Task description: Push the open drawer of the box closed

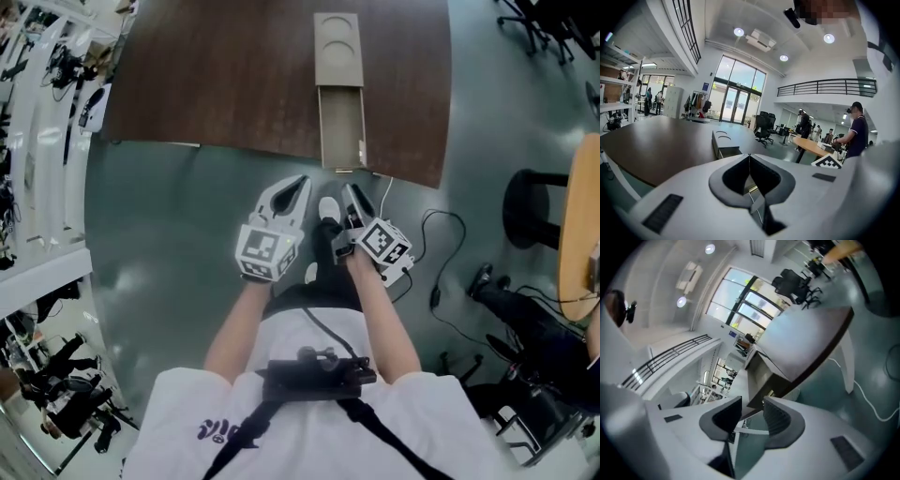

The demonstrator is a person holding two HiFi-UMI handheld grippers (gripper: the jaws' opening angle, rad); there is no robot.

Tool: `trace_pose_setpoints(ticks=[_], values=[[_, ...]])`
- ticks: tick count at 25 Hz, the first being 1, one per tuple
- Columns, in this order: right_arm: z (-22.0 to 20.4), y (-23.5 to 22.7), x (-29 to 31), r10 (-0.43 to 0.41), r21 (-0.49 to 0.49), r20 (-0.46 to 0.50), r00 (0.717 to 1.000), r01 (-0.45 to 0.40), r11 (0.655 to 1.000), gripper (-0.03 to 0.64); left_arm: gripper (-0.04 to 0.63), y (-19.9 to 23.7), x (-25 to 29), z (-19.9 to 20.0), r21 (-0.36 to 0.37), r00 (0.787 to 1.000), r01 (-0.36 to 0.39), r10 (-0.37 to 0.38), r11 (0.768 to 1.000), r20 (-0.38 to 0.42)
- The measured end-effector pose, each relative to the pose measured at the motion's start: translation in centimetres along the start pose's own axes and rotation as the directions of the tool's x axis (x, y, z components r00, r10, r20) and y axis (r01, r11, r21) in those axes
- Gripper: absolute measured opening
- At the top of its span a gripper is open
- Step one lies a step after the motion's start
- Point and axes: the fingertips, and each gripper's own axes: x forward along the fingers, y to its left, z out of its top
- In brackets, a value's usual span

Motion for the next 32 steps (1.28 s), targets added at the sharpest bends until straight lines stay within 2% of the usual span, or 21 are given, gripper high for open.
trace_pose_setpoints(ticks=[3, 9, 10, 12, 20, 24, 28, 32], values=[[-0.6, -1.9, 1.9, 0.004, 0.125, 0.010, 1.000, -0.006, 0.992, 0.133, 0.012, 0.7, 1.4, 0.2, -0.010, 1.000, 0.010, -0.010, 1.000, -0.007], [-0.2, -4.5, 3.3, -0.031, 0.283, 0.046, 0.998, 0.017, 0.959, 0.132, 0.012, 0.9, 3.6, 0.7, -0.066, 1.000, 0.023, -0.024, 0.998, -0.008], [-0.2, -5.0, 3.3, -0.051, 0.310, 0.050, 0.997, 0.033, 0.950, 0.124, 0.012, 0.9, 3.8, 0.7, -0.071, 1.000, 0.027, -0.027, 0.997, -0.010], [-0.6, -5.8, 3.2, -0.106, 0.359, 0.043, 0.993, 0.084, 0.930, 0.054, 0.012, 1.2, 4.1, 0.7, -0.082, 0.999, 0.032, -0.034, 0.996, -0.013], [-0.7, -6.1, 4.1, -0.106, 0.413, 0.024, 0.994, 0.087, 0.907, 0.034, 0.012, 3.0, 5.7, 0.7, -0.132, 0.999, 0.016, -0.020, 0.991, -0.028], [-0.3, -6.1, 4.5, -0.140, 0.420, -0.004, 0.990, 0.129, 0.898, 0.031, 0.012, 4.1, 6.9, 1.5, -0.129, 0.999, 0.012, -0.016, 0.992, -0.032], [0.4, -5.4, 5.8, -0.089, 0.437, -0.004, 0.996, 0.082, 0.896, 0.031, 0.012, 4.9, 8.1, 1.9, -0.130, 0.999, 0.003, -0.008, 0.991, -0.041], [1.7, -4.6, 7.3, -0.090, 0.424, -0.020, 0.996, 0.089, 0.901, 0.031, 0.012, 5.6, 9.6, 2.8, -0.133, 1.000, 0.002, -0.005, 0.991, -0.023]])
